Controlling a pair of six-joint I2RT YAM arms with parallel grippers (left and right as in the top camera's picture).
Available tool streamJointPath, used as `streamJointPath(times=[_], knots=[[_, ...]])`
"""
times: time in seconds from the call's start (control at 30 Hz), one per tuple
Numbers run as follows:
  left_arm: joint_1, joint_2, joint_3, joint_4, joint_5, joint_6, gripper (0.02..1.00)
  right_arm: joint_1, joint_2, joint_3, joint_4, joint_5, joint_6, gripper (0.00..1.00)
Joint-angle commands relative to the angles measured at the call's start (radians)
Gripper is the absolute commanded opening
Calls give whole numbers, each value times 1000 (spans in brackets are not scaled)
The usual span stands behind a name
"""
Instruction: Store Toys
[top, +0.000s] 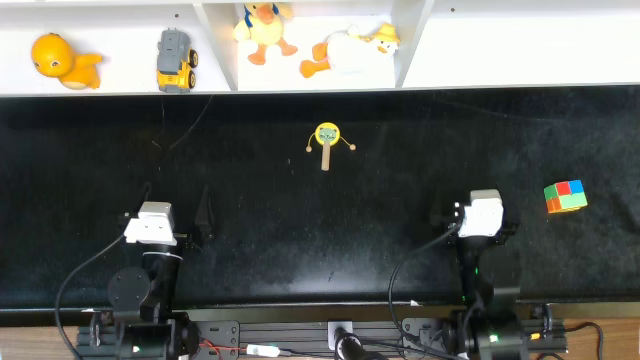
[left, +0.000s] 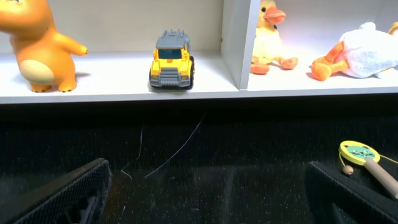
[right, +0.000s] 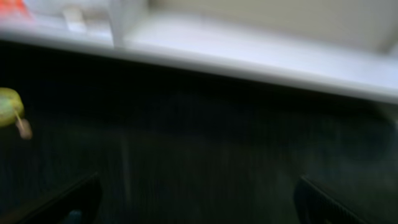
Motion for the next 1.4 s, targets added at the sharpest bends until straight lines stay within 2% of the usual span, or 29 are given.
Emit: streamJointPath(times=[0.03, 0.13, 0.27, 0.4, 0.5, 0.57, 0.7, 0.9, 1.17, 1.3, 1.4], knots=[[-5, -12, -2, -5, -15, -10, 996, 82, 256, 277, -186, 66, 5, 993], [-5, -12, -2, -5, -15, -10, 998, 172, 457, 436, -365, 69, 126, 993], [-5, -12, -2, -5, -15, -10, 998, 312, 685, 593, -509, 69, 389, 996], [-5, -12, -2, -5, -15, -10, 998, 458, 892, 703, -518, 76, 605, 996], [-5, -12, -2, -5, -15, -10, 998, 548, 1042, 770, -499, 126, 766, 998], [-5, -12, -2, -5, -15, -10, 998, 588, 1137, 811, -498, 147, 836, 996], [-5, -12, -2, -5, -15, -10, 996, 628, 1301, 894, -474, 154, 889, 996], [-5, -12, -2, -5, -15, -10, 998, 649, 1476, 996, -381, 177, 909, 998], [-5, -12, -2, -5, -15, -10, 998, 649, 1605, 1049, -335, 180, 1028, 998], [-5, -12, -2, -5, -15, -10, 998, 649, 1650, 1060, -317, 175, 1049, 1000], [-5, -12, -2, -5, -15, -10, 998, 649, 1671, 1063, -309, 169, 1054, 950]])
